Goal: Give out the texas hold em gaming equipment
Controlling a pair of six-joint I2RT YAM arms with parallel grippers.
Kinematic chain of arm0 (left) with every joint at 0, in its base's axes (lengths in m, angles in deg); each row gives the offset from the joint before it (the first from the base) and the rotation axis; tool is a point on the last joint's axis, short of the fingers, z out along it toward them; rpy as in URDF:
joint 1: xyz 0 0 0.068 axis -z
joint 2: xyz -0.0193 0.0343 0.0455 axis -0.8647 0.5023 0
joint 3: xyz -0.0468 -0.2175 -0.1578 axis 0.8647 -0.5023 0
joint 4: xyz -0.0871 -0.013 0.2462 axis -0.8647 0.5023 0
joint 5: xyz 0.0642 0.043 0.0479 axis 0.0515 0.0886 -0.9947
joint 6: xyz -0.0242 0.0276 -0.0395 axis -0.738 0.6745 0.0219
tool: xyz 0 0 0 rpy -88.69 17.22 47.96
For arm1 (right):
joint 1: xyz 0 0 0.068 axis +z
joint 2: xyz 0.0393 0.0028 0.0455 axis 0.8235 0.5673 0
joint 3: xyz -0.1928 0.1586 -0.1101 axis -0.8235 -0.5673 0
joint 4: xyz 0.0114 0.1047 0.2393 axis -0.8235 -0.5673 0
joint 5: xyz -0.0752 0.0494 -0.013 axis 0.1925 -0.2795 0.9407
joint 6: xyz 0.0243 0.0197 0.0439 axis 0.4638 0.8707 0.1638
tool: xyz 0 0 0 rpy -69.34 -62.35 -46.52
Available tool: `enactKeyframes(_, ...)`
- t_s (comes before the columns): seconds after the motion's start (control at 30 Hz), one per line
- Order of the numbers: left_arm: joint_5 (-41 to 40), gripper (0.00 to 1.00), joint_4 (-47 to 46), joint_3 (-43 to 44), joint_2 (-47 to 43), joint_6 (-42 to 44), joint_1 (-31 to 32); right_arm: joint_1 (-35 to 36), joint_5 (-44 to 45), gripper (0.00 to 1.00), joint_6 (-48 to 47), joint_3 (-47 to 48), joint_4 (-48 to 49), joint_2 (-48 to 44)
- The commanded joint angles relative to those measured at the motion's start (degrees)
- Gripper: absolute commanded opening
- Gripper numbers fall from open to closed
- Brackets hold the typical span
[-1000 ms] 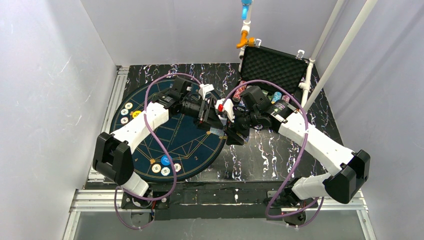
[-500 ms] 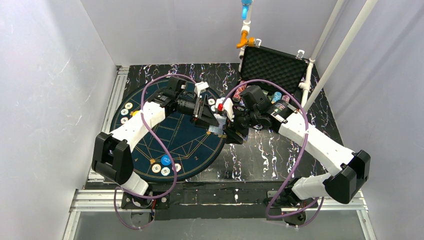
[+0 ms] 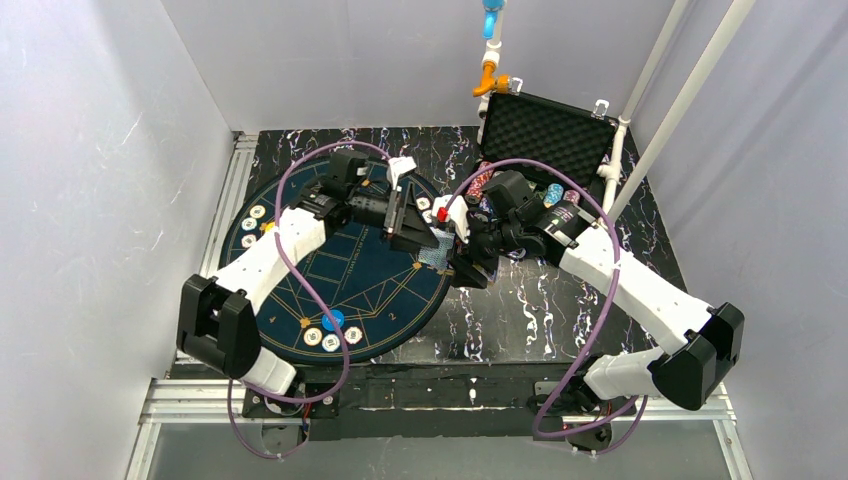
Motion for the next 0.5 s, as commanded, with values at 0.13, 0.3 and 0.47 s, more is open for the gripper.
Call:
enactKeyframes(0.13, 2.8, 0.74, -4.6, -0.1, 4.7, -6.4, 4.8, 0.2, 0.3, 0.01, 0.1, 0.8, 2.9, -1.2)
enactKeyframes(0.3, 5.9, 0.70, -15.1, -3.9, 5.0, -14.9, 3.2, 0.2, 0.7, 0.01, 0.0, -0.2, 2.9, -2.9)
enactKeyframes(0.47, 6.2, 0.69, -15.5, -5.8, 3.8, -15.4, 1.8, 0.2, 0.6, 0.01, -0.1, -0.8, 2.8, -3.7)
